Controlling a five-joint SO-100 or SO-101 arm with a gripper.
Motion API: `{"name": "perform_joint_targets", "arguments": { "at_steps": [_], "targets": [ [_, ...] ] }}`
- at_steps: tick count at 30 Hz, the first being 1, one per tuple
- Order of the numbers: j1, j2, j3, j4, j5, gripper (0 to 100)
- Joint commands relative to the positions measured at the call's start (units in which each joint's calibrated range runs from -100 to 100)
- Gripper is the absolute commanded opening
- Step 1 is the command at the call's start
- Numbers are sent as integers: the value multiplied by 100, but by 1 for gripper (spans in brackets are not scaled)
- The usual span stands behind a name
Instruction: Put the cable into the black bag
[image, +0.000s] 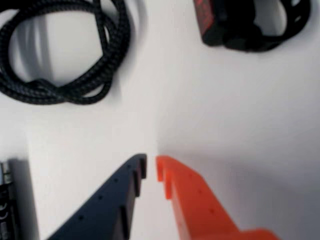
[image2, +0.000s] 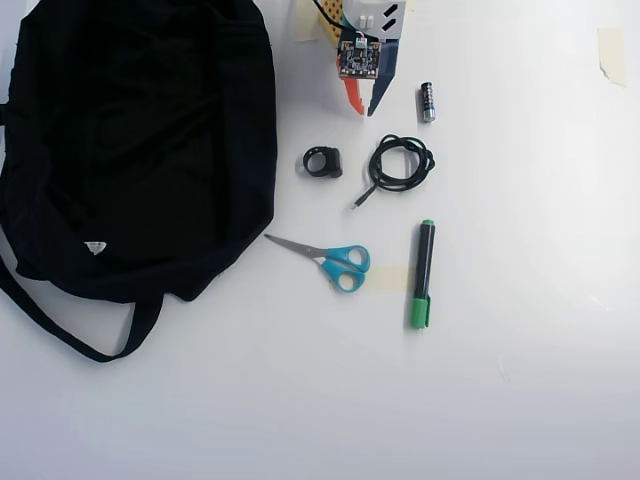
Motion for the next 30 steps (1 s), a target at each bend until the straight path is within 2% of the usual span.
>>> {"name": "perform_joint_targets", "arguments": {
  "at_steps": [1,22,30],
  "targets": [
    [33,-91,203,86,-16,2],
    [-34,-83,203,-43,-64,2],
    [-154,207,-300,-1421,-58,2]
  ]
}}
